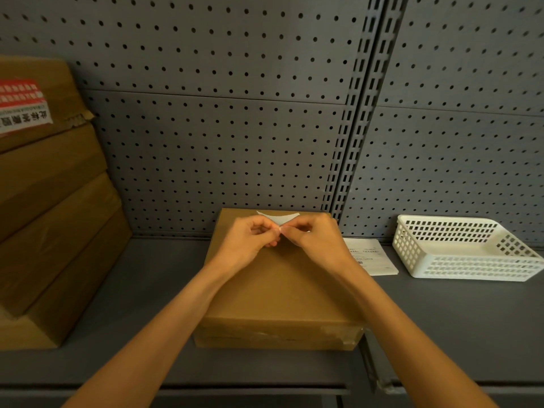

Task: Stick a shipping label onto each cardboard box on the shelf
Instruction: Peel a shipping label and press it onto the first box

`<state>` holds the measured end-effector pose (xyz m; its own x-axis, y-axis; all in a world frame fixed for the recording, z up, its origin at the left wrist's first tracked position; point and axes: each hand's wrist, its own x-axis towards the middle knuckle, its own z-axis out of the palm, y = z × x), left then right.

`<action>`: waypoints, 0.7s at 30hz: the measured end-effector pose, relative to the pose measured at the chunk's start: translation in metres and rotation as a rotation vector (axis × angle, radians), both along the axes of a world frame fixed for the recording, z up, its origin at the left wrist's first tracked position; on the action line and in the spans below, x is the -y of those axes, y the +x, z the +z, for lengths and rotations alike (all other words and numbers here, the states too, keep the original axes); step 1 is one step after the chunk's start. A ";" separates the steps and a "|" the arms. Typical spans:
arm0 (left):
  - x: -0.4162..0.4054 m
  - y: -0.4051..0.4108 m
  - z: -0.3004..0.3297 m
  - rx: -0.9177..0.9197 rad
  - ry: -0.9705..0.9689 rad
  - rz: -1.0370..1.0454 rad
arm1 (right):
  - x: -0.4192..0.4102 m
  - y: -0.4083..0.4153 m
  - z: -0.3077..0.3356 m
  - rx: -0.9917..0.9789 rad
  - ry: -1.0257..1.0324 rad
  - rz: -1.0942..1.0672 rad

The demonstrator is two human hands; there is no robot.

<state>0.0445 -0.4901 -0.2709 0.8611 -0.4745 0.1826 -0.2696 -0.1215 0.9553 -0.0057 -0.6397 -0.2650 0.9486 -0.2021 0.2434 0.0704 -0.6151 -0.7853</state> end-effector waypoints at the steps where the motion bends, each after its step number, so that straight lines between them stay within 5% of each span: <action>1: 0.000 0.000 0.000 0.005 0.005 0.003 | 0.000 0.001 -0.001 0.003 -0.004 -0.013; 21: -0.001 0.009 -0.004 0.118 0.080 0.139 | 0.045 -0.010 0.011 0.085 0.446 -0.320</action>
<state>0.0531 -0.4895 -0.2751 0.8941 -0.3698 0.2527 -0.3545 -0.2394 0.9039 -0.0157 -0.6852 -0.2544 0.8039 -0.5777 0.1412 0.0093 -0.2251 -0.9743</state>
